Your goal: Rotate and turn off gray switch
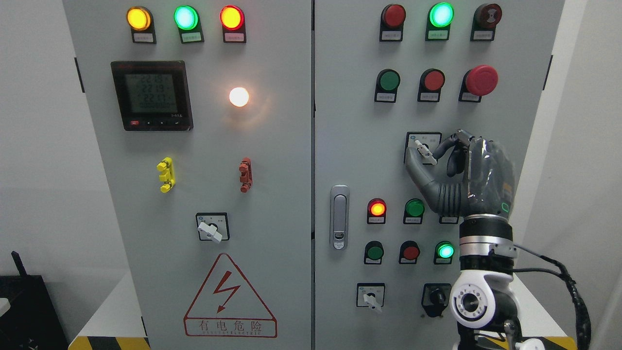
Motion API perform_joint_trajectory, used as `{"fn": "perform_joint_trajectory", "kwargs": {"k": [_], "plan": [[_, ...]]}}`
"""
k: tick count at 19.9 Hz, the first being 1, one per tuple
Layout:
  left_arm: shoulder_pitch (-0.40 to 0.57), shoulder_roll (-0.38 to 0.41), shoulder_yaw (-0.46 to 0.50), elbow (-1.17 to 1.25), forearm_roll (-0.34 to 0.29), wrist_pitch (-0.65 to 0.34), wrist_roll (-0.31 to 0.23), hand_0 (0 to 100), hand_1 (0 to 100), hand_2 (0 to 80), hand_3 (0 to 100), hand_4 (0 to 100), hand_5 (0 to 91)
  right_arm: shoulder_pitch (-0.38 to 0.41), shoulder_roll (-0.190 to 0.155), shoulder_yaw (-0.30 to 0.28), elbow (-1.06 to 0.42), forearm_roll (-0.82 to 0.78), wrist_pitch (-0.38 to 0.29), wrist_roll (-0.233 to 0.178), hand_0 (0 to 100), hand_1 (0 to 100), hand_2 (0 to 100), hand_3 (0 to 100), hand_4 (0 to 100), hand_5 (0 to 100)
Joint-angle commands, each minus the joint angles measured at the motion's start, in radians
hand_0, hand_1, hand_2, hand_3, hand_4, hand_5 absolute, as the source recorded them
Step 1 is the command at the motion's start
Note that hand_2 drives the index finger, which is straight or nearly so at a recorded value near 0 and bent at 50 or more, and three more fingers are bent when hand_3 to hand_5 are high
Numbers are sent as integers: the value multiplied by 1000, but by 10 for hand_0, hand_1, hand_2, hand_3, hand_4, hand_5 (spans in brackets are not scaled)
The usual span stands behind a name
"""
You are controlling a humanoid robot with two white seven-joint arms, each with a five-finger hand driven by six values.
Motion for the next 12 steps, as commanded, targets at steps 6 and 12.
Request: {"fn": "perform_joint_trajectory", "kwargs": {"k": [6,12], "plan": [[-9,0,8,-26,20,6,-1,120,389,0,0,0,0,-3,1,-21,5,0,2,2,290,466,679,1000,960,1000],[-9,0,8,-26,20,6,-1,120,389,0,0,0,0,-5,1,-21,5,0,2,2,316,476,680,1000,960,1000]]}}
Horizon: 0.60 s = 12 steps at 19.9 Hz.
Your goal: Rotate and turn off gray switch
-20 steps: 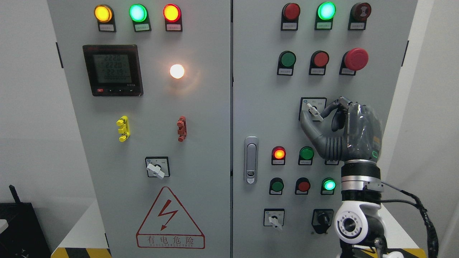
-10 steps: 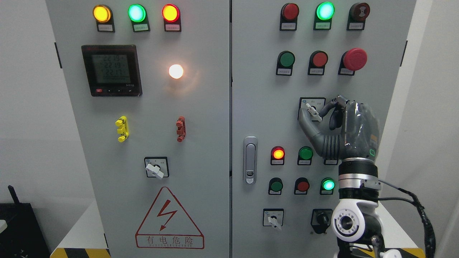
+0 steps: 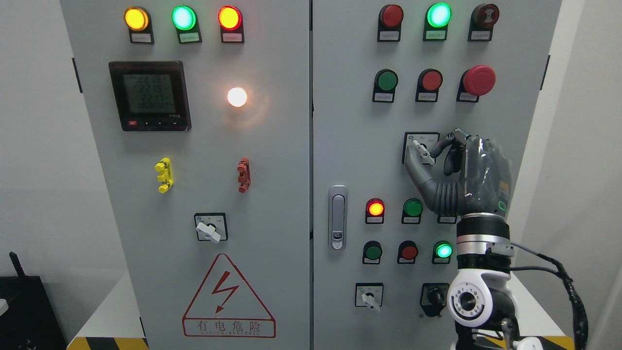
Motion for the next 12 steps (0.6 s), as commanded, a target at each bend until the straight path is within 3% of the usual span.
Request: {"fn": "perform_joint_trajectory", "kwargs": {"k": [1,12], "plan": [[-9,0,8,-26,18,1,-1,120,389,0,0,0,0,-1,0,-28,2,0,-1,1,324,476,680,1000,960,1000],[-9,0,8,-26,18,1,-1,120,389,0,0,0,0,-1,0,-27,4,11,-1,1,377,470,699,1000,965,1000]]}}
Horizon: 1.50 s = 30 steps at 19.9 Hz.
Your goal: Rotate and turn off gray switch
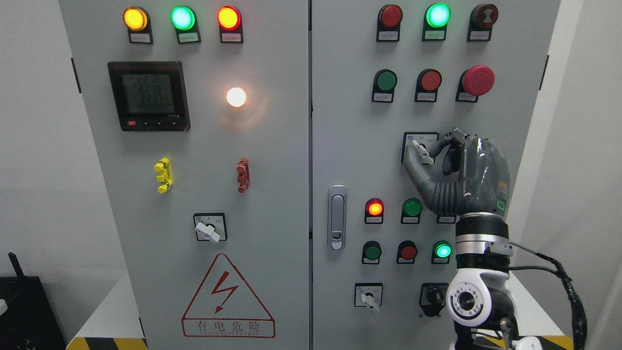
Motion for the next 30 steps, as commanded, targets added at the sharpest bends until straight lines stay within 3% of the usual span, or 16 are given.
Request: {"fn": "perform_joint_trajectory", "kwargs": {"k": [1,12,30], "plan": [[-9,0,9,-26,20,-1,-1,120,389,0,0,0,0,-1,2,-29,2,5,-1,1,381,468,705,1000,966,1000],[-9,0,8,-26,18,1,-1,120,389,0,0,0,0,-1,2,-29,11,5,-1,2,397,464,717,1000,974,1000],[-9,0,8,-26,20,1,-1,120,389,0,0,0,0,-7,3,-28,16,4,1,1,516,447,721,1000,979,1000]]}}
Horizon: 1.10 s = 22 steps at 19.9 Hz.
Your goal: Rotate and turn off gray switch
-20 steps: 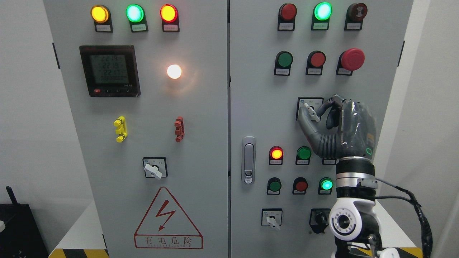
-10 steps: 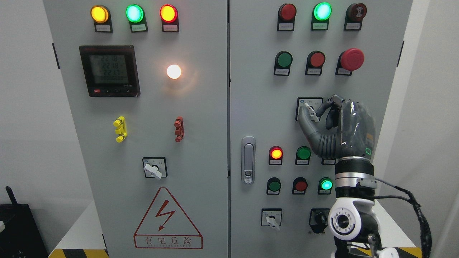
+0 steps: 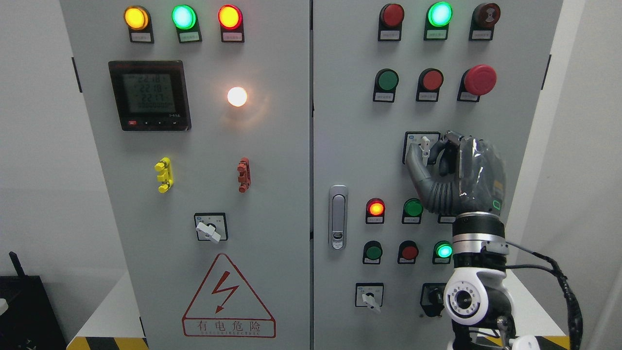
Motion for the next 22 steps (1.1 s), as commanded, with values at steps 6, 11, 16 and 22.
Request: {"fn": "perform_joint_trajectory", "kwargs": {"k": [6,11,16,22], "plan": [[-9,0,8,-26,20,0,0,120,389,0,0,0,0,-3,1,-29,6,-3,6,-8,541,425,724,1000,981,1000],[-9,0,8,-26,18,0,0,120,389,0,0,0,0,-3,2,-31,6,-4,6,-10,570,380,728,1000,981,1000],[-9,0,8,-26,20,0,0,120,389,0,0,0,0,-2,2,-32,4,-6,5,-10,440,363,730,1000,982,1000],[-9,0,8,-26,20,0,0,120,389,0,0,0,0,-2,2,-32,3,-6,2,-10,361,365,731,1000,982,1000]]}}
